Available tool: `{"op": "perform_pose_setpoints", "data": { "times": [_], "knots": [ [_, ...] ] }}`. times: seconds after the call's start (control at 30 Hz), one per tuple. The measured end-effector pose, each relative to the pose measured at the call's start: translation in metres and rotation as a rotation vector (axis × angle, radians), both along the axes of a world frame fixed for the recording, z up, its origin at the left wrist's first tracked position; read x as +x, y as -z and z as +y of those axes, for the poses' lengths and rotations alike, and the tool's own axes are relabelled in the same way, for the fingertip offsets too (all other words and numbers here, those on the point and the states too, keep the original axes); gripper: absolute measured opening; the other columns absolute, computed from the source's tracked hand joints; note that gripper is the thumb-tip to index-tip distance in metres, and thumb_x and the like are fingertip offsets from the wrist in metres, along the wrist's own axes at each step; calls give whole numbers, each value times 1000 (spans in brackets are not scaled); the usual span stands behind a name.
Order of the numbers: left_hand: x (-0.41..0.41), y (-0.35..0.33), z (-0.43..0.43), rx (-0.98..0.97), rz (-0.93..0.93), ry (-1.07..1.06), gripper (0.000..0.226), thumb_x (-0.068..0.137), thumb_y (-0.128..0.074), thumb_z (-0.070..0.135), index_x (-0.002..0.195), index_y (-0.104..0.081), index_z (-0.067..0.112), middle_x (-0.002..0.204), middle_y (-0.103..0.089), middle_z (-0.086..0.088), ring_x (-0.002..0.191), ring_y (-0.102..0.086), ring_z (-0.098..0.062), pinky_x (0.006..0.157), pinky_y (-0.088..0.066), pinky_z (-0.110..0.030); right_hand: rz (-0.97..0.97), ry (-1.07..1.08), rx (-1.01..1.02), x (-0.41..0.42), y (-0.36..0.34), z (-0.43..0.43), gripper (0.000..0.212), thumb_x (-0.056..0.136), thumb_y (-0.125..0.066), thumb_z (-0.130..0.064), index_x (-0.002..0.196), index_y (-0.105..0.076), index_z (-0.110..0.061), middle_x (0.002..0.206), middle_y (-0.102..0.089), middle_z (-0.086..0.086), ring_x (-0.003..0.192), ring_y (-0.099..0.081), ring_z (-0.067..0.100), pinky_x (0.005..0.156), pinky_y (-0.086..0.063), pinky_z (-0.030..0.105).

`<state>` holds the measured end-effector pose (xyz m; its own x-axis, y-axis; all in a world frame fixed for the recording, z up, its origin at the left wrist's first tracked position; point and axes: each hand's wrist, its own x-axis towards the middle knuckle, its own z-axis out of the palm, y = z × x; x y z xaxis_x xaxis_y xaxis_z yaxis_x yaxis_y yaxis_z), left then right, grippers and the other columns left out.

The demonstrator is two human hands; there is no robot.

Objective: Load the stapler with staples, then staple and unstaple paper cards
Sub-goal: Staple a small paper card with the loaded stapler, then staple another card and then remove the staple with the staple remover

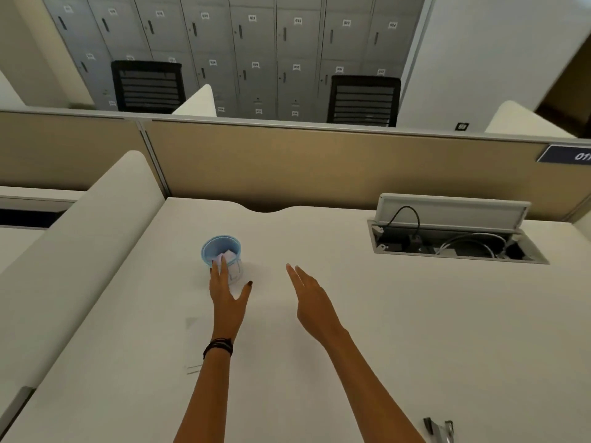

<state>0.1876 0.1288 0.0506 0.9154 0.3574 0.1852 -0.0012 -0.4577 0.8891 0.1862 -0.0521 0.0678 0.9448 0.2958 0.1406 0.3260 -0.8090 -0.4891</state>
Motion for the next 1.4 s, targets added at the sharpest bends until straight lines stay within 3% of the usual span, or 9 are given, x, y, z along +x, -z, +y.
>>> {"op": "perform_pose_setpoints", "data": {
  "times": [0.17, 0.33, 0.5, 0.67, 0.97, 1.1, 1.17, 1.23, 1.4],
  "knots": [
    [-63, 21, -69, -132, 118, 183, 67, 90, -59, 10, 147, -24, 19, 157, -16, 0, 143, -16, -12, 117, -19, -35, 70, 163, -28, -47, 16, -74, 75, 86, -36, 12, 148, -8, -20, 153, -27, 10, 138, -32, 22, 115, -26, 31],
    [-118, 37, -114, -336, 249, 247, 58, 92, -54, 4, 144, -31, 18, 150, -33, 0, 128, -42, -13, 105, -33, -25, 186, 405, -112, -99, 34, -137, 72, 89, -38, -1, 149, -2, -21, 147, -35, 10, 121, -47, 23, 99, -42, 34],
    [-150, 45, -142, -256, 310, 251, 52, 92, -53, 6, 141, -37, 18, 144, -41, 0, 121, -43, -6, 104, -30, -21, 318, 543, -277, -139, 38, -177, 65, 95, -37, -19, 149, 0, -21, 149, -28, 10, 129, -39, 24, 104, -37, 35],
    [-168, 48, -159, -183, 328, 264, 48, 92, -53, 7, 138, -41, 15, 141, -45, -3, 122, -44, -10, 107, -30, -22, 399, 605, -214, -168, 38, -194, 63, 94, -45, -32, 146, -14, -18, 140, -29, 13, 125, -38, 26, 95, -43, 34],
    [-211, 57, -197, -65, 271, 373, 52, 89, -60, 10, 135, -40, 23, 136, -42, 8, 131, -39, -13, 114, -29, -29, 498, 696, -154, -208, 39, -204, 74, 88, -58, -31, 144, -13, -17, 133, -31, 11, 116, -45, 24, 81, -48, 27],
    [-230, 62, -218, 51, 255, 528, 84, 79, -66, 49, 143, -12, 33, 151, -14, 18, 141, -11, 0, 120, -7, -28, 481, 697, -166, -221, 45, -202, 70, 90, -49, -15, 147, -7, -15, 130, -37, 10, 108, -53, 23, 83, -48, 27],
    [-239, 72, -232, 253, 232, 626, 104, 69, -47, 80, 143, 6, 31, 152, 12, 17, 140, 14, 5, 117, 13, -30, 444, 707, -176, -224, 44, -201, 69, 91, -46, -12, 147, -5, -15, 127, -41, 10, 107, -54, 22, 82, -47, 25],
    [-244, 78, -241, 388, 231, 643, 112, 62, -29, 90, 141, 15, 25, 149, 26, 11, 135, 29, 7, 115, 18, -30, 414, 717, -144, -226, 44, -201, 67, 92, -45, -12, 146, -6, -14, 124, -44, 10, 105, -55, 22, 80, -47, 24],
    [-238, 73, -251, 424, 293, 622, 118, 59, -14, 90, 143, 18, 13, 147, 31, 4, 139, 21, -4, 113, 18, -24, 383, 761, -9, -233, 42, -207, 69, 87, -52, -14, 144, -13, -14, 117, -53, 8, 100, -59, 23, 74, -45, 26]
  ]
}}
